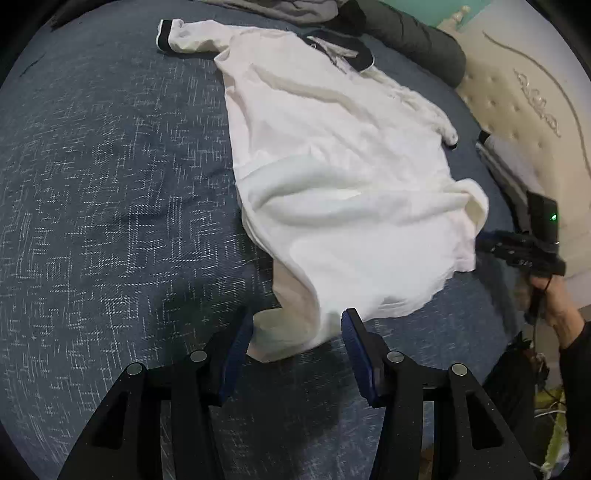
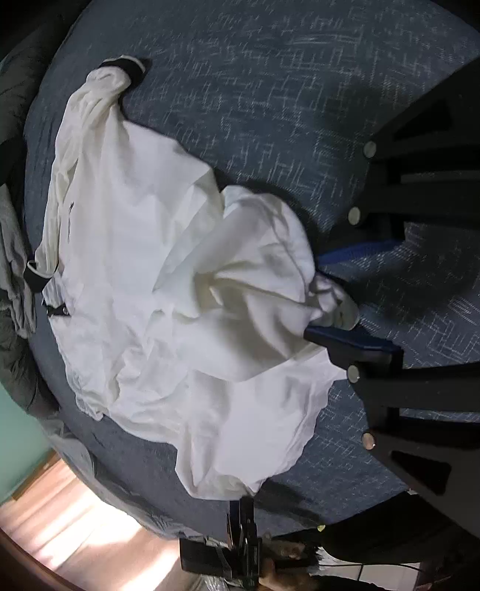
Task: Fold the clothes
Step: 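Grasp the shirt hem with the left tool while the right tool holds the hem, then pull the hem taut with both tools, stretching the shirt flat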
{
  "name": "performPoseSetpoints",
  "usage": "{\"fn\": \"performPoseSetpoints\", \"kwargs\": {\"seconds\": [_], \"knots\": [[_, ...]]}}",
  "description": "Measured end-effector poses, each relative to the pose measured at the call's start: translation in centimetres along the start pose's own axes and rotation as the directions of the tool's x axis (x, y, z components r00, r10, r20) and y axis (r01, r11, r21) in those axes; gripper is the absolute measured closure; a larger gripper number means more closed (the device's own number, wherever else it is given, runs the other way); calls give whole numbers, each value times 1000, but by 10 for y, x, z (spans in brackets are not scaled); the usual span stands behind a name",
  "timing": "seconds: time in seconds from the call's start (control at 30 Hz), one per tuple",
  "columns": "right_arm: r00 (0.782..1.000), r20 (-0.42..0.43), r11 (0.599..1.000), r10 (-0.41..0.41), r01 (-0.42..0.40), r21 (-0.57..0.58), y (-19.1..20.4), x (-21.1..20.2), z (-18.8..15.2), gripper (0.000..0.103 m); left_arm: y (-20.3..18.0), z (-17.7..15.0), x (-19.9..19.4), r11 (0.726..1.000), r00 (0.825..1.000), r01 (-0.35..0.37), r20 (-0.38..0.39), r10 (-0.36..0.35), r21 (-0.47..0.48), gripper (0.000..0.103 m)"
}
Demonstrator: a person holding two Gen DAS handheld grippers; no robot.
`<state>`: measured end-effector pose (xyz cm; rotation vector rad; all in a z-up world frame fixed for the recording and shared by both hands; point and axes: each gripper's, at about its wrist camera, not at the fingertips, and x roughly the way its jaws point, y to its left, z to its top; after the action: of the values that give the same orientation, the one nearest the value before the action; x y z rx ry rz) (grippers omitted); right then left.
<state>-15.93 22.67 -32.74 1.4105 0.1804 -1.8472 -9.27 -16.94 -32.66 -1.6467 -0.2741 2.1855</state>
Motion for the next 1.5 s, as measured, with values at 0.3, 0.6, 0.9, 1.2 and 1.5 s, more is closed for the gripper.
{"fn": "performPoseSetpoints", "kwargs": {"seconds": [0.3, 0.6, 0.9, 1.2, 1.5], "knots": [[998, 44, 998, 32, -30, -55, 18, -27, 9, 99, -3, 12, -18, 999, 999, -30, 17, 30, 21, 100], [991, 132, 995, 11, 1, -96, 40, -117, 5, 100, -21, 14, -85, 996, 995, -64, 80, 59, 68, 100], [987, 162, 993, -19, 37, -109, 53, -176, -32, 100, -41, -8, -144, 990, 991, -82, 116, 69, 111, 100], [991, 130, 999, -28, 34, -37, 37, -175, -85, 100, -32, -37, -148, 995, 996, -65, 63, 60, 78, 100], [996, 61, 992, -69, 62, 109, -10, -119, -125, 100, -11, -52, -81, 1000, 999, -31, -9, 31, 5, 99]]}}
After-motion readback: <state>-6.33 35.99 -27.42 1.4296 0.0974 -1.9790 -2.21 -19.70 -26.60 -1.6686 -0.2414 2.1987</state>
